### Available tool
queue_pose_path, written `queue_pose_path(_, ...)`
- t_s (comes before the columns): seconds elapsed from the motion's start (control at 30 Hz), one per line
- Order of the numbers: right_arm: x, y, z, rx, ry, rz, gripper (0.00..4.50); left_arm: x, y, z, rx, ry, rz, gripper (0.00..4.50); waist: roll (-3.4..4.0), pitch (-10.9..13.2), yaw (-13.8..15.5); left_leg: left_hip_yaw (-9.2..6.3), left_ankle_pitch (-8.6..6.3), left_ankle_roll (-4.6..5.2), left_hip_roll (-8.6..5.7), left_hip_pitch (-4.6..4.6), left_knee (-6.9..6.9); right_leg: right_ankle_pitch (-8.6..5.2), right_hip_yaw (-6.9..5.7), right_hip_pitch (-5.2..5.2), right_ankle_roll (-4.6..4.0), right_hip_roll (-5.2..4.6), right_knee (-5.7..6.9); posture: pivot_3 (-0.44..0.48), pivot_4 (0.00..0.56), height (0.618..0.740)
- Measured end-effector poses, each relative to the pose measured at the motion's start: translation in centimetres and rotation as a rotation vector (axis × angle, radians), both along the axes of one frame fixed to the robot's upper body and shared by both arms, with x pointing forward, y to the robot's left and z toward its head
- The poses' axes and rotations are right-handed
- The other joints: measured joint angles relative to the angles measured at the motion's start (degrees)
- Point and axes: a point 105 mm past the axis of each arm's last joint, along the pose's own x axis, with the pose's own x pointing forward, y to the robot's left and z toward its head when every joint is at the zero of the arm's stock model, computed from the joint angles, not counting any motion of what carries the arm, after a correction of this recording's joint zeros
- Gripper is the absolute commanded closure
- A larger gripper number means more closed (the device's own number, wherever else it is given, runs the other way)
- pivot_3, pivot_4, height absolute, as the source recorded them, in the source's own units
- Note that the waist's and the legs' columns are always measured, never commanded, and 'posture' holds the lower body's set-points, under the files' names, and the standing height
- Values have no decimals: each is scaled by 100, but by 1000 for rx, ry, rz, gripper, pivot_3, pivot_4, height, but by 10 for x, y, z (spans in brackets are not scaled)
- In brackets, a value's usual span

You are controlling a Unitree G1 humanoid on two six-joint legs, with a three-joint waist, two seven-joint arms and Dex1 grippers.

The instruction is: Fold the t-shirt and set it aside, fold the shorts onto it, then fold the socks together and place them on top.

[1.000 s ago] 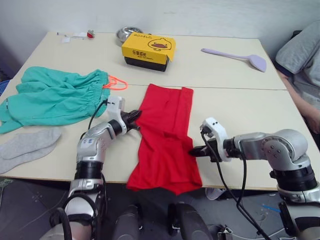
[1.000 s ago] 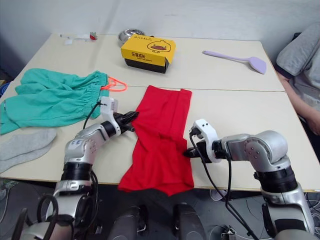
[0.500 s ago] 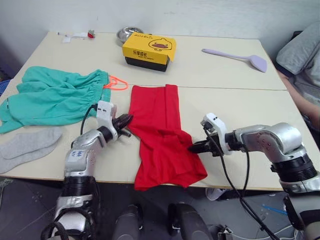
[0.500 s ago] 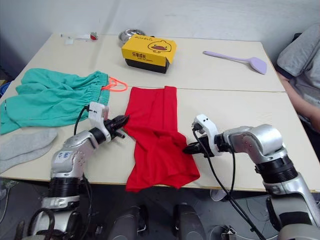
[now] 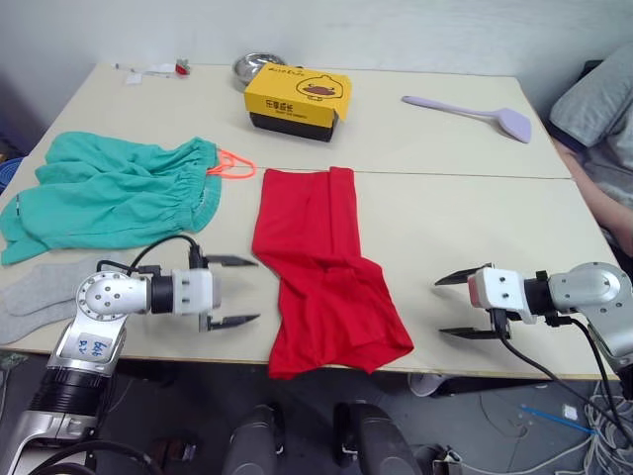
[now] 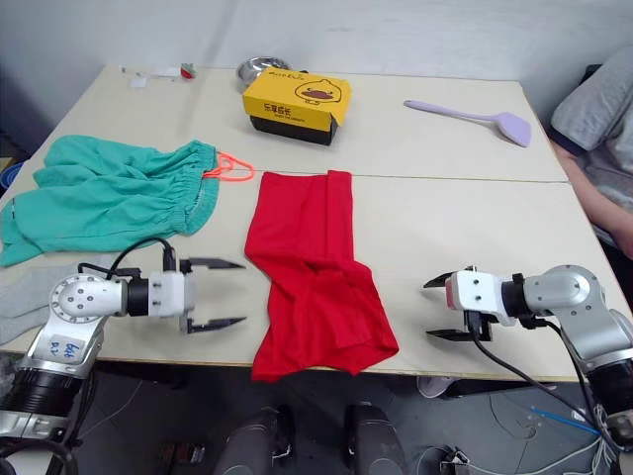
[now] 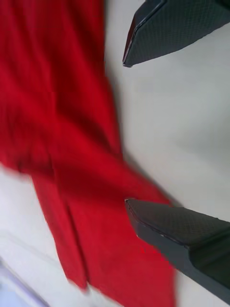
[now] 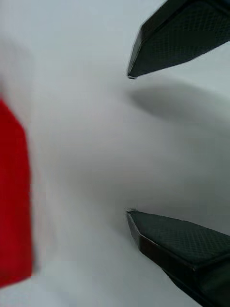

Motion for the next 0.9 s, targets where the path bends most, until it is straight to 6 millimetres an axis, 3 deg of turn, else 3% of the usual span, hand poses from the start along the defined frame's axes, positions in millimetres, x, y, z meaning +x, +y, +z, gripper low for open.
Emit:
queue_pose_path(0.27,-12,35,-10,69,-137,235,0,1,-17,-2,172,-147,-228,12,9,-2,14,-10,-33,11,3,99,-9,-6,2,101,-14,-7,-5,0,150,740)
queue_pose_path(0.5,-13,65,-14,125,-166,315,0,-1,-38,-7,167,-138,-344,12,28,-18,18,-15,-26,24,5,100,-3,-8,0,105,-17,-8,0,0,150,740)
queue_pose_path(0.77,-16,79,-18,145,-193,351,0,3,-57,-14,136,-142,-408,12,51,-43,41,-22,-32,33,0,135,3,-9,-5,145,-16,-14,-7,0,150,740)
queue_pose_path(0.8,-16,80,-19,146,-194,351,180,3,-58,-15,133,-137,-408,2,51,-43,41,-22,-35,35,0,156,-1,-9,-5,168,-17,-14,-12,0,150,740)
queue_pose_path(0.9,-18,82,-23,141,-180,357,899,2,-60,-18,138,-129,-429,622,54,-46,39,-26,-62,17,0,185,-7,-15,-5,200,-23,-18,-22,0,150,740)
